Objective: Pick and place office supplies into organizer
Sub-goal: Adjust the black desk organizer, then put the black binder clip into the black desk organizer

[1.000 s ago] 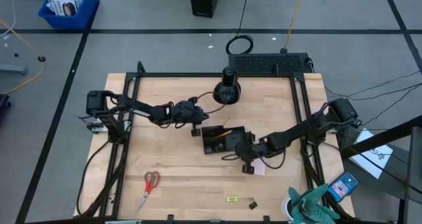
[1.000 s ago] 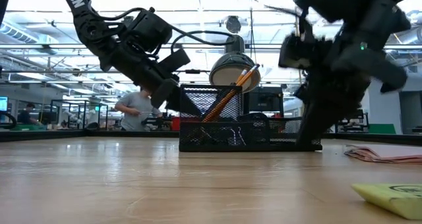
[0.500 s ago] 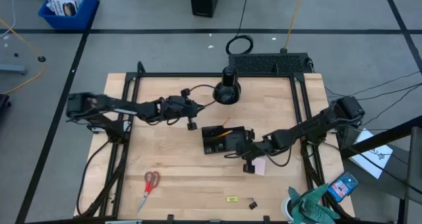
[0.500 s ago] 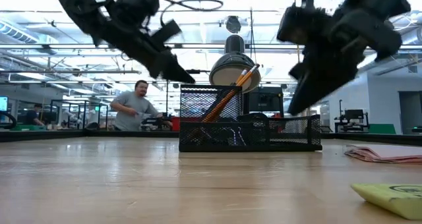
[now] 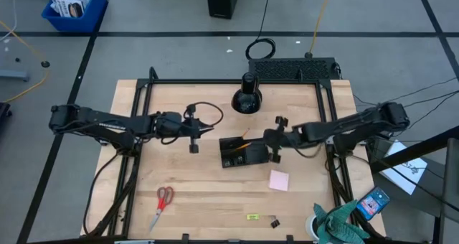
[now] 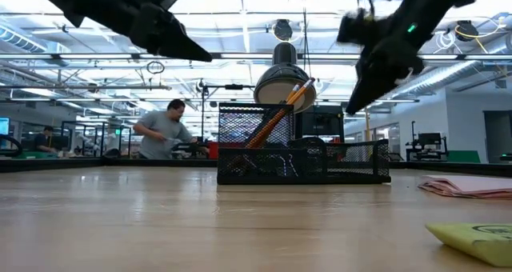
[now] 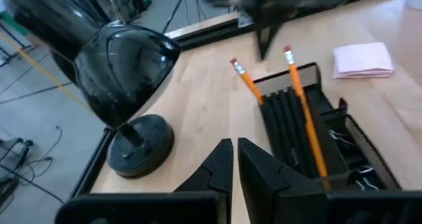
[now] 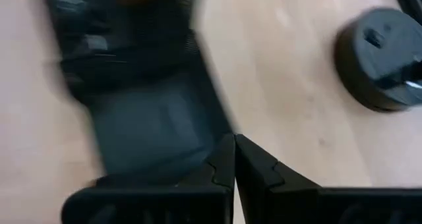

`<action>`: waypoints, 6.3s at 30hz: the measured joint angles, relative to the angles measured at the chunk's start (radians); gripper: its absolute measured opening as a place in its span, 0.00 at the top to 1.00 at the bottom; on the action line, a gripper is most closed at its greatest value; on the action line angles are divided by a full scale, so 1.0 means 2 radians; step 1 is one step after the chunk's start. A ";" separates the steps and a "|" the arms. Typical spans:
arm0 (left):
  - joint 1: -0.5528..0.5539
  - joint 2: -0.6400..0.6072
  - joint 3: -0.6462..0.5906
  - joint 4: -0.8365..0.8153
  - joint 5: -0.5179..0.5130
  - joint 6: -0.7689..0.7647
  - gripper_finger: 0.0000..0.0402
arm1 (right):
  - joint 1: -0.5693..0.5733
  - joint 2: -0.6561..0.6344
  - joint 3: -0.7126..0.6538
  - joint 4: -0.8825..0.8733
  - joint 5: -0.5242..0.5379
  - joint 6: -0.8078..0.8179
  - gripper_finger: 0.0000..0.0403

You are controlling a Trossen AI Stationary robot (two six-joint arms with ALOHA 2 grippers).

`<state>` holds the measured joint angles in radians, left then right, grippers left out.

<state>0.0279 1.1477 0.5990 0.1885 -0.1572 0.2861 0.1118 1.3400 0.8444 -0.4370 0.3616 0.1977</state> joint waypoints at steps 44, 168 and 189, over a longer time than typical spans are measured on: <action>-0.005 -0.002 -0.001 -0.012 0.000 0.000 0.92 | -0.087 0.074 -0.001 0.025 -0.111 -0.041 1.00; -0.009 -0.002 -0.001 -0.033 0.000 -0.010 0.92 | 0.265 0.139 0.090 0.151 -0.192 0.073 1.00; -0.009 -0.002 -0.001 -0.033 0.000 -0.013 0.92 | 0.179 0.191 0.090 0.246 0.109 -0.122 1.00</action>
<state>0.0096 1.1439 0.5972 0.1217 -0.1577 0.2596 0.4697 1.7216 1.0243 0.0546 0.5800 -0.0458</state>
